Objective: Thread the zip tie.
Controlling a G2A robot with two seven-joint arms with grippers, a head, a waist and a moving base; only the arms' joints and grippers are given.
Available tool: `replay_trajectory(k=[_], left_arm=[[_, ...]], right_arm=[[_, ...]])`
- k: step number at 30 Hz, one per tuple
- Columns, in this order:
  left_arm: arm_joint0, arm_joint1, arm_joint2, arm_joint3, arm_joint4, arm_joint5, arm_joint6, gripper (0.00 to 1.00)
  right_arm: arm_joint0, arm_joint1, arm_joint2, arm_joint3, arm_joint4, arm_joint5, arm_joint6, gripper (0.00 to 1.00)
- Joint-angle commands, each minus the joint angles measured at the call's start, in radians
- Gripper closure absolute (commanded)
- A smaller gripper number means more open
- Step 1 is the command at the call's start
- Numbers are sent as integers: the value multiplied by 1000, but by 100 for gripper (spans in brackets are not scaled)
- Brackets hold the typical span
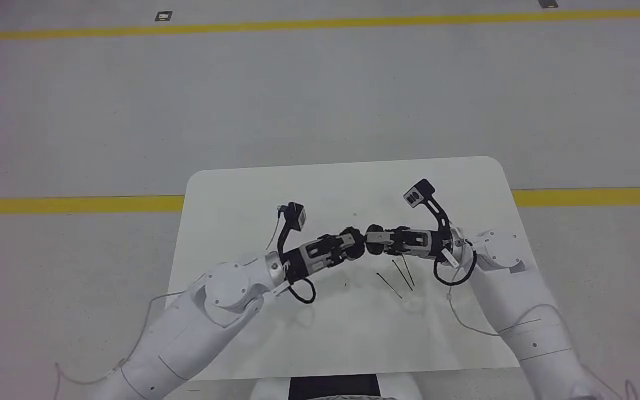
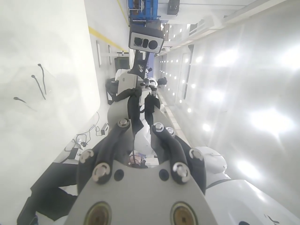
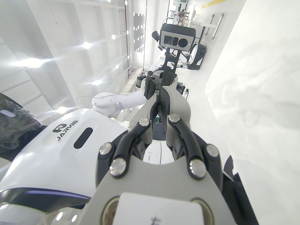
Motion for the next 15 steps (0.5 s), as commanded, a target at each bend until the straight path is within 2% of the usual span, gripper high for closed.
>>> replay_trajectory(k=[1, 4, 8, 15], left_arm=[[1, -1, 1, 0, 4, 3, 0, 98], [1, -2, 1, 0, 7, 6, -1, 99], [3, -4, 0, 1, 9, 7, -2, 94], [5, -7, -1, 4, 13, 9, -5, 96]], right_arm=[[1, 1, -1, 0, 1, -1, -1, 100], [1, 3, -4, 1, 4, -4, -2, 100], [2, 6, -7, 0, 6, -5, -3, 100], [3, 10, -13, 0, 13, -8, -3, 100]])
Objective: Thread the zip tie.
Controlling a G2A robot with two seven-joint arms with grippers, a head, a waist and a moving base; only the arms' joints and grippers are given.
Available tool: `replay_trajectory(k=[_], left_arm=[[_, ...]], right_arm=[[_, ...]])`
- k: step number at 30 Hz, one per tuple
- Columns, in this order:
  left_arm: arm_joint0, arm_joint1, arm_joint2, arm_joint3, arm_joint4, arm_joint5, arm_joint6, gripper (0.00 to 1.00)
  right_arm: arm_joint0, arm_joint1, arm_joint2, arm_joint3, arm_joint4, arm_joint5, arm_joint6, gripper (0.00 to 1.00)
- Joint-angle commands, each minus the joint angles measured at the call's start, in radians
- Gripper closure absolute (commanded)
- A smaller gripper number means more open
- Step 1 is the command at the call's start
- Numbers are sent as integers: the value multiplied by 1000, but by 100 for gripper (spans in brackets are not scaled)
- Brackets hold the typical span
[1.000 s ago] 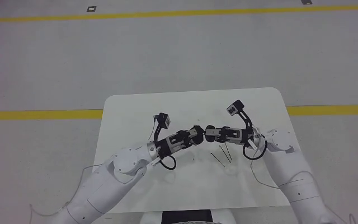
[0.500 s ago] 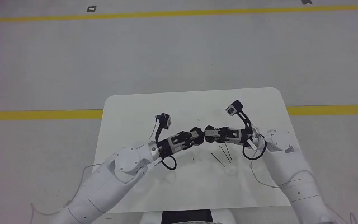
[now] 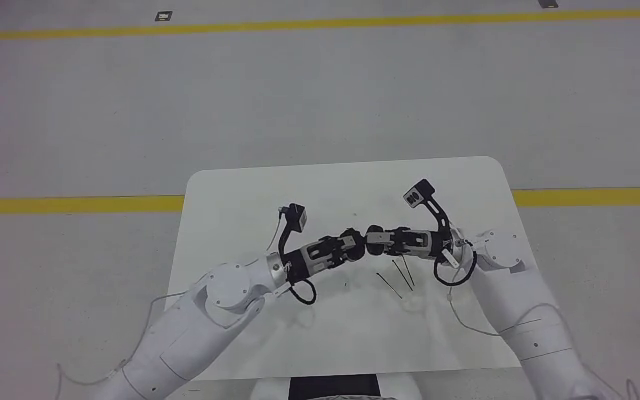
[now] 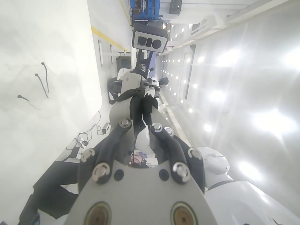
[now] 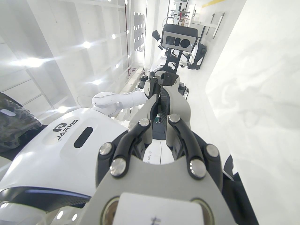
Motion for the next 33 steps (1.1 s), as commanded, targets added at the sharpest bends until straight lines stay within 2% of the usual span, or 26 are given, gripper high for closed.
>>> replay_trajectory(k=[1, 3, 13, 14, 15, 16, 24, 28, 33], left_arm=[[0, -1, 0, 1, -1, 1, -1, 97], [0, -2, 0, 1, -1, 2, -3, 100], [5, -6, -5, 5, -2, -6, -1, 100], [6, -6, -7, 6, -4, -10, -2, 100], [9, -6, -10, 7, -7, -16, -5, 100], [10, -6, -13, 8, -7, -20, -6, 100], [38, 2, -49, -5, 22, -55, -9, 100], [55, 7, -65, -19, 54, -90, -30, 100], [67, 12, -72, -37, 97, -156, -79, 100]], right_arm=[[1, 1, -1, 1, 2, 0, 0, 100], [2, 2, -3, 3, 3, 0, 0, 100], [3, 7, -11, 4, 21, -3, 5, 100], [4, 8, -11, 4, 24, -2, 6, 68], [4, 8, -11, 5, 37, -2, 10, 8], [3, 8, -9, 7, 59, -4, 14, 0], [-6, 22, 52, 25, 84, -13, 20, 0], [-16, 31, 81, 16, 61, -13, 2, 0], [-30, 38, 103, -4, 23, -20, -42, 0]])
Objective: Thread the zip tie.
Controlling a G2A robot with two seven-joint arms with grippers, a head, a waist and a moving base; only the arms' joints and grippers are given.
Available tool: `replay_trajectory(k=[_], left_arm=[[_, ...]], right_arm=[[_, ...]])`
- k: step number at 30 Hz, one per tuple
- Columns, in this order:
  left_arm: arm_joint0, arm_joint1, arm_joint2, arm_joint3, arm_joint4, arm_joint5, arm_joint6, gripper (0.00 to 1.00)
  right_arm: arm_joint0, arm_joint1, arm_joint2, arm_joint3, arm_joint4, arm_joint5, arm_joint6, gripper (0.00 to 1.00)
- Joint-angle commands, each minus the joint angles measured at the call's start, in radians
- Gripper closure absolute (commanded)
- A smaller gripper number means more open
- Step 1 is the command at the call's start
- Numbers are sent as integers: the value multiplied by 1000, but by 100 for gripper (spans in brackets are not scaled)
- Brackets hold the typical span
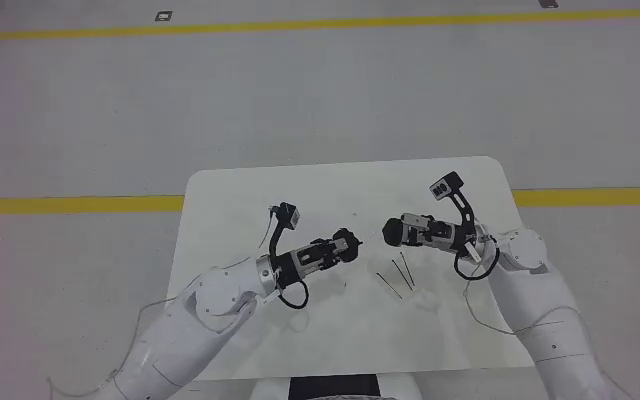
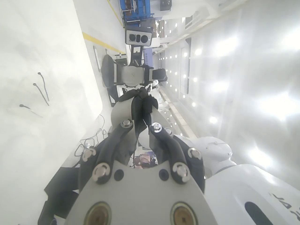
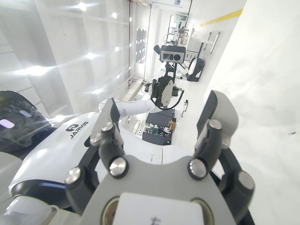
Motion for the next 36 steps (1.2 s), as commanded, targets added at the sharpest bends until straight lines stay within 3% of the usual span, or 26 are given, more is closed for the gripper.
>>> replay_trajectory(k=[1, 10, 12, 15, 18, 24, 27, 36], left_arm=[[0, 1, 0, -3, 12, -11, -8, 100], [0, 1, 0, -3, 12, -11, -8, 100], [-2, 0, 4, -3, 37, -30, -15, 100], [-5, 4, -7, 17, 134, -93, -10, 100], [-5, 7, -8, 6, 299, -98, 25, 100], [-10, 3, 14, -31, 442, -98, 73, 100], [-14, 3, 27, -61, 472, -98, 86, 100], [-6, 3, 36, -58, 440, -98, 80, 100]], right_arm=[[-1, 0, 2, -2, -4, -2, -5, 0], [-1, 0, 2, -2, -4, -2, -5, 0], [-1, 0, 2, -2, -4, -2, -5, 0], [-1, 0, 2, -2, -4, -2, -5, 0], [-1, 0, 2, -2, -4, -2, -5, 0], [-1, 0, 2, -2, -4, -2, -5, 0], [-1, 0, 2, -2, -4, -2, -5, 0], [-1, 0, 2, -2, -4, -2, -5, 0]])
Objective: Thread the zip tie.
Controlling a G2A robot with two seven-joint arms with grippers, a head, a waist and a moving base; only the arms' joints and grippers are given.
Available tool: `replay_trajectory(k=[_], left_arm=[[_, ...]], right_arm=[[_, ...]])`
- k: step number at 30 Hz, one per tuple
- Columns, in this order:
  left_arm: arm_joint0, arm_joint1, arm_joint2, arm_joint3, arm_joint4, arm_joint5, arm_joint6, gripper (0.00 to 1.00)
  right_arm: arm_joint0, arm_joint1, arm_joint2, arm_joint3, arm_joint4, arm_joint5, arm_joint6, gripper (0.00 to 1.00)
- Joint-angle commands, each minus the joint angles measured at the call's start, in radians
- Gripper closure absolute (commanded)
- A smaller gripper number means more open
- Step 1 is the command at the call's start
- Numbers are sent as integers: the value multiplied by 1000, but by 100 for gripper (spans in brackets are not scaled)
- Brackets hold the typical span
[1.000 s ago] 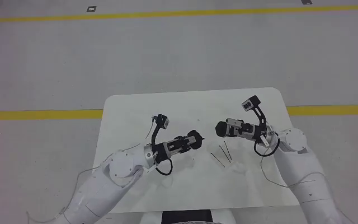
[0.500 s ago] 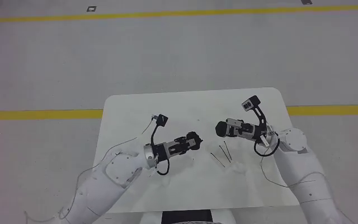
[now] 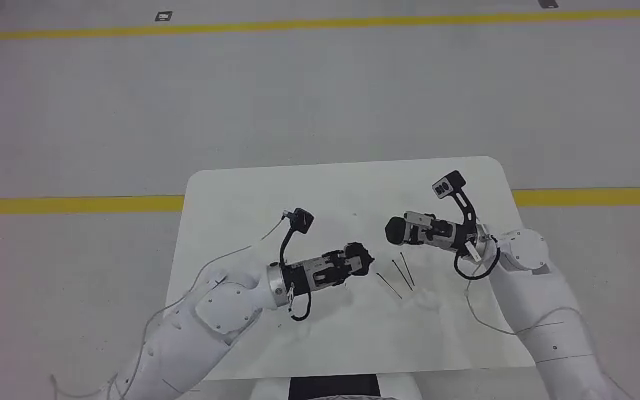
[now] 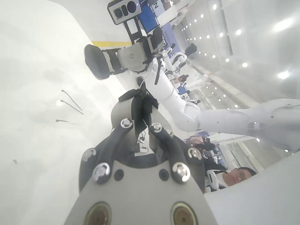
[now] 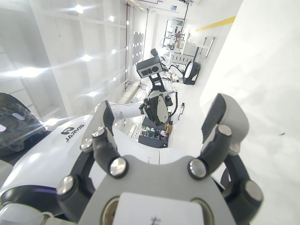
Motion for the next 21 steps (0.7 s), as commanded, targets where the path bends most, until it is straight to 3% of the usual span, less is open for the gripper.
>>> replay_trajectory(k=[1, 8, 13, 16, 18, 21], left_arm=[[0, -1, -3, 5, 13, 3, 20, 100], [25, 11, -51, -2, 38, 0, 55, 100], [72, 29, -87, -45, 68, 0, 60, 100], [79, 33, -89, -53, 75, 0, 55, 100], [79, 33, -89, -53, 75, 0, 55, 100], [79, 33, -89, -53, 75, 0, 55, 100]], right_arm=[[0, 0, 0, 0, 0, 0, 0, 0], [0, 0, 0, 0, 0, 0, 0, 0], [0, 0, 0, 0, 0, 0, 0, 0], [0, 1, 3, -6, -17, 0, -12, 0], [-5, 13, 28, -44, -156, 17, -40, 0], [-34, 35, 61, -144, -363, 101, -34, 0]])
